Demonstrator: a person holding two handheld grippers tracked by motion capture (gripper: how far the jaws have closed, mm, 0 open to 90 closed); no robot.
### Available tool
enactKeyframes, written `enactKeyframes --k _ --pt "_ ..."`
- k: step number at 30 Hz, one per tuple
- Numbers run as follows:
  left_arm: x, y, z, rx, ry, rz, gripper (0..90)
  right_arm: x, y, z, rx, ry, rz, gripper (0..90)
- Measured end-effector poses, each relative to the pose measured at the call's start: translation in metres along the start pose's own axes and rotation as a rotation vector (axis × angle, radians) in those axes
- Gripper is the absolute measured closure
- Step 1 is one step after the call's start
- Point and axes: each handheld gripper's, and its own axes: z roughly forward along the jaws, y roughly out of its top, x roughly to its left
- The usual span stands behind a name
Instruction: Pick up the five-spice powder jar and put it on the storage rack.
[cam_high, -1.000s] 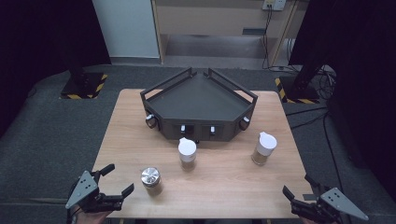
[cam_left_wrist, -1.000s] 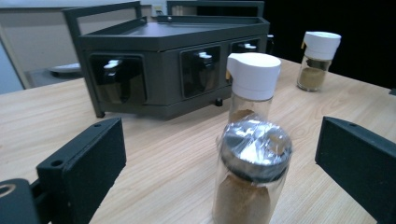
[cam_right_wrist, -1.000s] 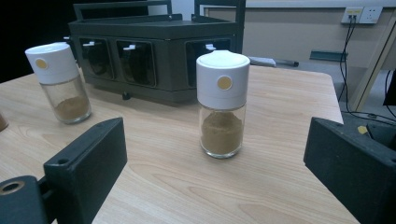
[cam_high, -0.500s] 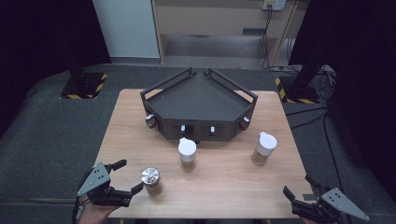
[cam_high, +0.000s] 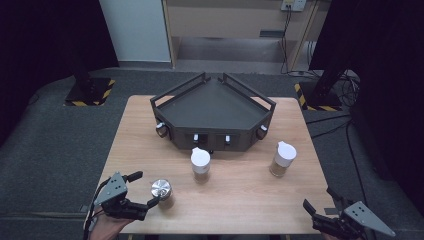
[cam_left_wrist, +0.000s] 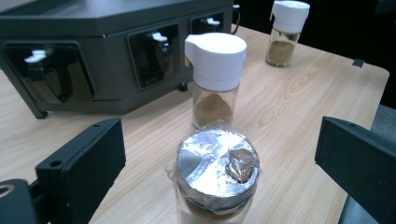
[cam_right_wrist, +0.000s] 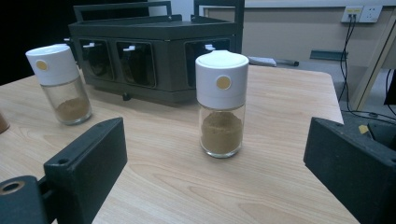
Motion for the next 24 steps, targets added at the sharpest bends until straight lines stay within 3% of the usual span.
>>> enactKeyframes --k 11,24 --pt "-0.003 -0.006 0.018 0.035 -0.009 0.008 0.7 0.000 0.000 0.000 -0.005 -0.001 -0.002 6.1" --pt "-0.004 -0.006 0.028 0.063 0.009 0.028 2.4 -0.001 -0.001 -0.001 -0.009 0.001 0.000 6.2"
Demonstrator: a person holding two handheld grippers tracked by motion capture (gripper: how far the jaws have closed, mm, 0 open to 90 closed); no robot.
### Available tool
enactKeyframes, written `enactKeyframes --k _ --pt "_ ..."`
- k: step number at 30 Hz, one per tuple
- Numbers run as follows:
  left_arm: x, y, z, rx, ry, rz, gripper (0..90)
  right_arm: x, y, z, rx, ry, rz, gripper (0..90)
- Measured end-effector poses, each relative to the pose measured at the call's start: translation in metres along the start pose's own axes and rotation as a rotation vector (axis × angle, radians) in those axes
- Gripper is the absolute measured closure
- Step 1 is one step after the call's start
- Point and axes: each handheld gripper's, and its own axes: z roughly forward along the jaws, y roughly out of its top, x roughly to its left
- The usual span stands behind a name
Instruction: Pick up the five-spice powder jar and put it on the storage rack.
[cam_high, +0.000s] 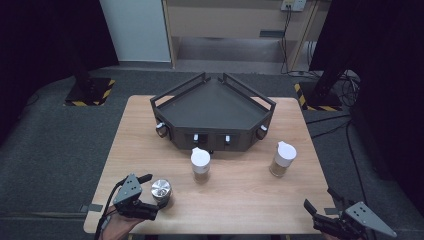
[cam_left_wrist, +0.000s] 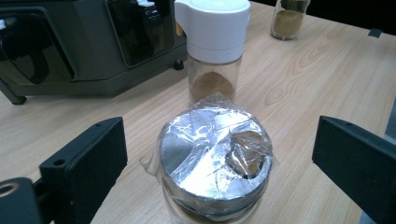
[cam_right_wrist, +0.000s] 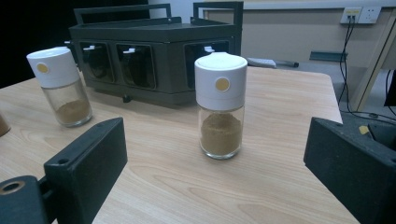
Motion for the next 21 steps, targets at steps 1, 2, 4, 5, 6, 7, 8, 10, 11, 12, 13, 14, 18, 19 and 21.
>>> enactKeyframes --k 1,2,4,5,6,7,8,10,11,12,13,14,18,19,21 --pt "0.000 -0.001 0.001 -0.002 0.000 -0.006 2.9 0.000 0.000 0.000 0.000 -0.001 -0.001 6.2" --pt "0.001 -0.002 0.002 -0.001 0.001 -0.009 3.7 0.001 0.000 0.000 0.001 -0.001 -0.003 6.1" --pt "0.001 -0.004 0.004 0.005 0.004 -0.012 5.1 0.001 0.001 0.000 0.003 -0.001 -0.001 6.1" --pt "0.001 -0.004 0.005 0.009 0.006 -0.009 5.8 0.001 0.001 0.000 0.002 -0.002 -0.001 6.1" --pt "0.001 -0.005 0.006 0.012 0.008 -0.007 6.8 0.001 0.000 0.000 0.000 -0.002 0.002 6.1" --pt "0.001 -0.006 0.007 0.012 0.010 -0.009 7.5 0.001 0.000 0.000 -0.001 -0.001 0.004 6.1" --pt "0.001 -0.007 0.008 0.010 0.012 -0.012 8.6 0.001 0.000 0.000 -0.002 0.000 0.005 6.1" --pt "0.002 -0.009 0.010 0.006 0.014 -0.012 11.3 0.001 0.000 0.000 -0.002 0.002 0.002 6.1" --pt "0.002 -0.009 0.012 0.004 0.012 -0.010 12.6 0.001 0.001 0.000 -0.002 0.003 0.000 6.2" --pt "0.002 -0.009 0.013 0.004 0.009 -0.005 14.2 0.001 0.001 0.000 -0.002 0.003 0.000 6.2" --pt "0.001 -0.008 0.014 0.007 0.009 0.001 15.3 0.001 0.001 0.000 -0.001 0.003 0.000 6.1" --pt "0.000 -0.008 0.015 0.007 0.012 0.011 16.8 0.001 0.001 0.000 -0.001 0.004 0.000 6.1" --pt "-0.001 -0.009 0.019 0.005 0.011 0.028 26.4 0.000 0.000 -0.001 -0.006 0.007 0.002 6.1" --pt "0.000 -0.010 0.020 0.000 0.003 0.028 30.3 0.000 0.000 -0.001 -0.006 0.008 0.003 6.1" --pt "-0.003 -0.011 0.020 -0.004 0.017 0.038 32.9 0.000 0.000 -0.001 -0.005 0.007 0.004 6.0"
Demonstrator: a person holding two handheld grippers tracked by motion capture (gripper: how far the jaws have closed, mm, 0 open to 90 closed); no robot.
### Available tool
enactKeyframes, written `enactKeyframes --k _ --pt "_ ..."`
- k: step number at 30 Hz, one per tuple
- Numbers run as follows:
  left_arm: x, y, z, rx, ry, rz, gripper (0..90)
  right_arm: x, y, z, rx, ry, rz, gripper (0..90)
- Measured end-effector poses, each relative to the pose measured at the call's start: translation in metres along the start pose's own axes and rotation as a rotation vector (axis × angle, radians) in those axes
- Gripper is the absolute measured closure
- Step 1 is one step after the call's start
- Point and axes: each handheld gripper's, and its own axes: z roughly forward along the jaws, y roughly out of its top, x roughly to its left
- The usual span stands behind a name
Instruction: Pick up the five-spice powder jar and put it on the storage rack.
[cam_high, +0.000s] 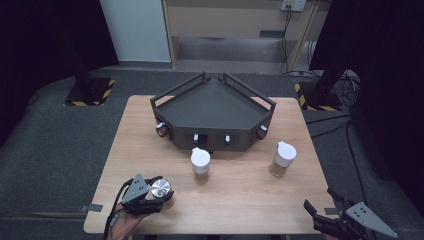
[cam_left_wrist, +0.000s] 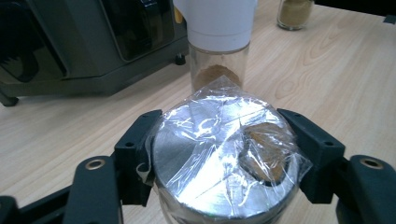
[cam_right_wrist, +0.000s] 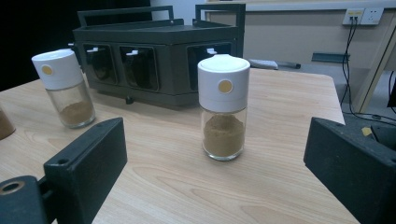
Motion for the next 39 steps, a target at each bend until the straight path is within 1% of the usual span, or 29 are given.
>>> enactKeyframes --k 2,5,6,8,10,13,19,20,22,24,26,27,28,29,30,35,36,37,39 --pt "0.000 -0.001 0.001 -0.007 0.000 -0.006 33.2 0.000 0.000 0.000 0.000 -0.001 -0.001 6.0" --pt "-0.001 0.000 0.001 -0.007 0.005 0.002 33.4 0.001 0.000 0.000 0.002 0.000 0.000 6.0" --pt "-0.002 0.002 0.002 -0.002 0.009 0.011 33.5 0.001 0.001 0.000 0.003 0.000 0.000 6.1" --pt "-0.001 0.005 0.001 0.002 0.004 0.010 33.5 0.000 0.000 0.000 0.002 0.000 -0.001 6.0" --pt "0.001 0.009 0.001 -0.005 0.000 0.011 33.5 0.000 0.000 0.000 0.002 0.000 0.000 6.0" --pt "0.006 0.017 -0.001 -0.018 -0.017 -0.004 33.4 0.000 0.001 0.000 0.003 0.002 0.001 6.0" --pt "0.014 0.039 0.000 -0.025 -0.032 -0.002 33.4 0.000 0.001 0.000 0.002 0.003 0.001 6.1" --pt "0.014 0.039 0.000 -0.025 -0.032 -0.002 33.5 0.000 0.001 0.000 0.002 0.003 0.001 6.1" --pt "0.017 0.048 0.000 -0.024 -0.036 0.002 33.5 0.000 0.000 0.000 0.002 0.004 0.002 6.0" --pt "0.022 0.061 0.002 -0.027 -0.046 0.000 33.5 0.000 0.001 0.000 0.002 0.004 0.002 6.0" --pt "0.025 0.070 0.003 -0.027 -0.050 -0.001 33.4 0.000 0.000 0.000 0.002 0.004 0.001 6.0" --pt "0.025 0.070 0.003 -0.027 -0.050 -0.001 33.4 0.000 0.000 0.000 0.001 0.004 0.001 6.0" --pt "0.027 0.074 0.004 -0.028 -0.051 -0.002 33.4 0.000 0.000 0.000 0.001 0.004 0.001 6.0" --pt "0.030 0.082 0.005 -0.032 -0.055 -0.009 33.4 0.000 0.000 0.000 0.001 0.004 0.001 6.0" --pt "0.030 0.082 0.005 -0.032 -0.055 -0.009 33.4 0.000 0.000 0.000 0.001 0.004 0.001 6.0" --pt "0.036 0.103 0.008 -0.032 -0.056 -0.012 33.4 0.000 0.000 0.000 0.001 0.005 0.002 6.1" --pt "0.039 0.112 0.010 -0.028 -0.058 -0.019 33.4 0.000 0.000 0.001 0.000 0.005 0.003 6.1" --pt "0.039 0.112 0.010 -0.028 -0.058 -0.019 33.5 0.000 0.000 0.001 0.000 0.005 0.003 6.1" --pt "0.042 0.121 0.012 -0.022 -0.058 -0.018 33.4 0.000 0.000 0.001 0.000 0.005 0.004 6.0"
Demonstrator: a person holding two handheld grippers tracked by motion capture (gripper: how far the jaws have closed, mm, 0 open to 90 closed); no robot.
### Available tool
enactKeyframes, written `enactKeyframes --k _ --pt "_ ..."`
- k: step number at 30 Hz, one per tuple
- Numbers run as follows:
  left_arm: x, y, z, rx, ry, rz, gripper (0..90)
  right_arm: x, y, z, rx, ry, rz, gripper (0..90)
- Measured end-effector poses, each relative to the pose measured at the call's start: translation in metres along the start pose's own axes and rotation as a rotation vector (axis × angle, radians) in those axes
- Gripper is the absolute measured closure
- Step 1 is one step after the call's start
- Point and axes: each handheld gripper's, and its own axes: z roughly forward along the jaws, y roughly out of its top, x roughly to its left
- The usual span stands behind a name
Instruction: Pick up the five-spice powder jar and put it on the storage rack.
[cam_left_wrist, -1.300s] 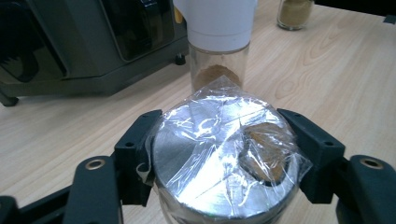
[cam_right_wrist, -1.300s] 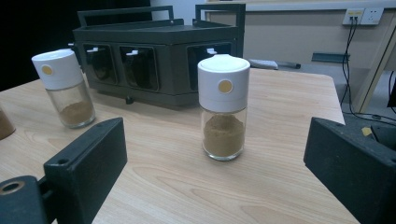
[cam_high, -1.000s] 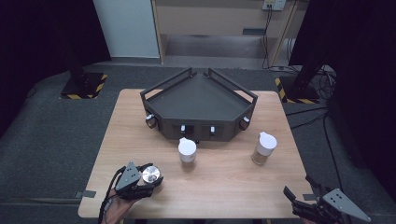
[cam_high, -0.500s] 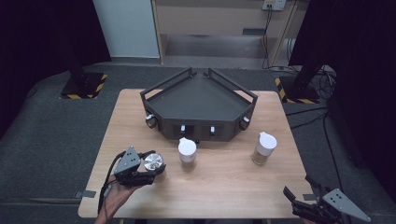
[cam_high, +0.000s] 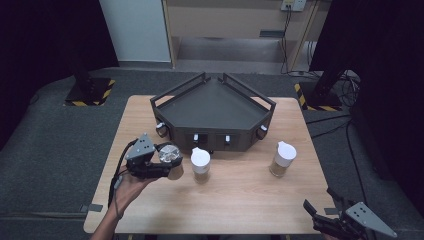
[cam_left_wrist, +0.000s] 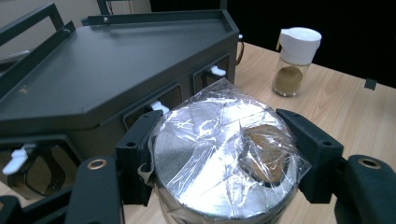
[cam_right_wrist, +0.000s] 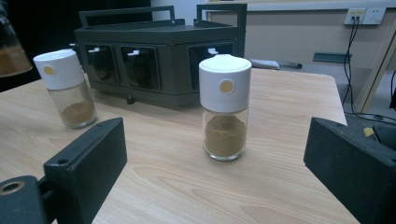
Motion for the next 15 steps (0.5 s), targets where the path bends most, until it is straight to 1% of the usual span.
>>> enactKeyframes --k 3,4,5,6,7,8,9,10,15 --pt "0.002 0.014 0.003 0.005 0.009 0.007 33.4 0.000 0.000 0.000 -0.001 0.001 0.000 6.1" --pt "0.003 0.022 0.005 0.004 0.014 0.007 33.4 0.000 0.000 0.000 -0.001 0.002 0.000 6.1" --pt "0.004 0.027 0.006 0.005 0.019 0.010 33.4 0.000 0.000 0.000 -0.002 0.001 0.001 6.1" --pt "0.004 0.027 0.006 0.005 0.019 0.010 33.4 0.000 0.000 0.000 -0.002 0.001 0.001 6.1" --pt "0.006 0.037 0.009 0.002 0.029 0.013 33.4 -0.001 -0.001 0.000 -0.003 0.001 0.000 6.1" --pt "0.006 0.037 0.009 0.002 0.029 0.013 33.5 -0.001 -0.001 0.000 -0.003 0.001 0.000 6.1" --pt "0.007 0.040 0.009 0.002 0.031 0.014 33.5 -0.001 -0.001 0.000 -0.003 0.002 0.001 6.1" --pt "0.009 0.048 0.011 -0.001 0.035 0.012 33.4 -0.001 -0.001 0.000 -0.004 0.001 0.001 6.1" --pt "0.013 0.068 0.017 -0.006 0.056 0.022 33.5 -0.001 -0.001 0.000 -0.004 0.002 0.003 6.1"
